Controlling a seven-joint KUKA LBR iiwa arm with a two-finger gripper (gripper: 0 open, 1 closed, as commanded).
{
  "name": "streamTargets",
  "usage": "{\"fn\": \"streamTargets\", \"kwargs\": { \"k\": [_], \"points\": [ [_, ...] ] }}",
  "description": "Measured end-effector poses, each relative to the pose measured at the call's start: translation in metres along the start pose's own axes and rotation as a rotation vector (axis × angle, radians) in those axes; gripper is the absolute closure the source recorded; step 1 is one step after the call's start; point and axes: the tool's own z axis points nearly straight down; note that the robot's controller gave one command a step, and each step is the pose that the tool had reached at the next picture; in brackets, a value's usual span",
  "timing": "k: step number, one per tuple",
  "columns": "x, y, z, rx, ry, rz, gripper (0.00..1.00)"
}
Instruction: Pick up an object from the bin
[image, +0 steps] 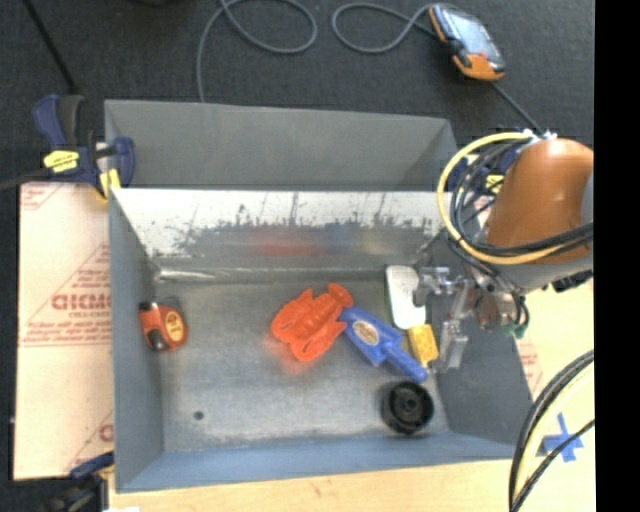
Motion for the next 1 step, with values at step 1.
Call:
{"fn": "streamTargets", "kwargs": {
  "k": [1],
  "points": [
    [-0.0017,0.0004,-0.0046,0.001,-0.008,-0.003,0.00]
  ]
}}
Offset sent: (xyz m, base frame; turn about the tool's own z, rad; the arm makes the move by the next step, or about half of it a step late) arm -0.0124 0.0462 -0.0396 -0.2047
